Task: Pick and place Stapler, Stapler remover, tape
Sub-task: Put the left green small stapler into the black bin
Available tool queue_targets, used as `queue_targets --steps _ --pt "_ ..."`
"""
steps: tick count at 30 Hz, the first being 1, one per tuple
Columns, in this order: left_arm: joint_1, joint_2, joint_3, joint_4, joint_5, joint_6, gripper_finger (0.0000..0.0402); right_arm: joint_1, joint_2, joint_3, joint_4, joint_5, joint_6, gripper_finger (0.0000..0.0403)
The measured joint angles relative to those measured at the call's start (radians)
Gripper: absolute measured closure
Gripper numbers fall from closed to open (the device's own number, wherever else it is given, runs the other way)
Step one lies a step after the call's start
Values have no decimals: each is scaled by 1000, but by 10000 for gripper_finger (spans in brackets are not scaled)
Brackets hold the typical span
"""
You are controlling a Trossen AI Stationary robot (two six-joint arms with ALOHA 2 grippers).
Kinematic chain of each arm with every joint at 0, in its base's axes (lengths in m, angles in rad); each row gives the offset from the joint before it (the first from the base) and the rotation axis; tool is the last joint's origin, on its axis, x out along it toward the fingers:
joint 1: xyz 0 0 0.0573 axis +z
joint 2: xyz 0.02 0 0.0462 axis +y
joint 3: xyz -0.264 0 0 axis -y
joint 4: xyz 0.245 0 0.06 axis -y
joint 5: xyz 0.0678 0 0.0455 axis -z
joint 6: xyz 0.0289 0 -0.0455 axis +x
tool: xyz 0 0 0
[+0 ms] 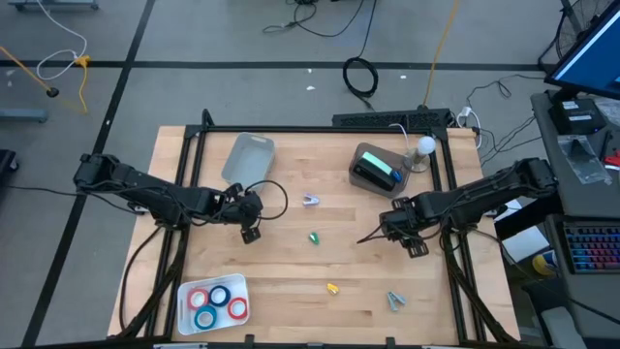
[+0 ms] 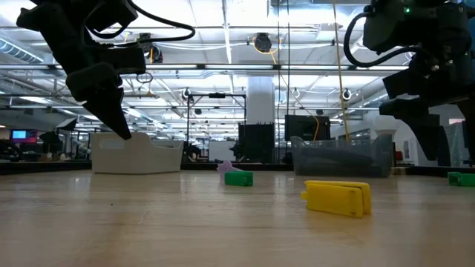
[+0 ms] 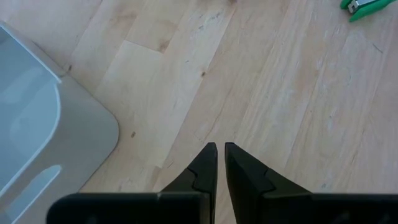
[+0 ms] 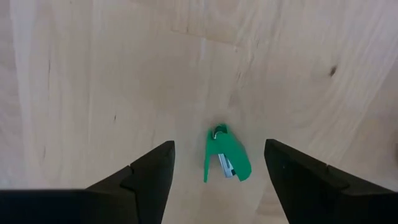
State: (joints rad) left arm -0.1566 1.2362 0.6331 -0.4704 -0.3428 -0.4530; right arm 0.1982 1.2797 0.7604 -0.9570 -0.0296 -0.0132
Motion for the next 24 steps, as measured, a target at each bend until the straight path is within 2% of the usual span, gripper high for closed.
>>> queue_targets --steps 24 --pt "0 0 0 0 0 0 364 0 163 0 -1 2 1 174"
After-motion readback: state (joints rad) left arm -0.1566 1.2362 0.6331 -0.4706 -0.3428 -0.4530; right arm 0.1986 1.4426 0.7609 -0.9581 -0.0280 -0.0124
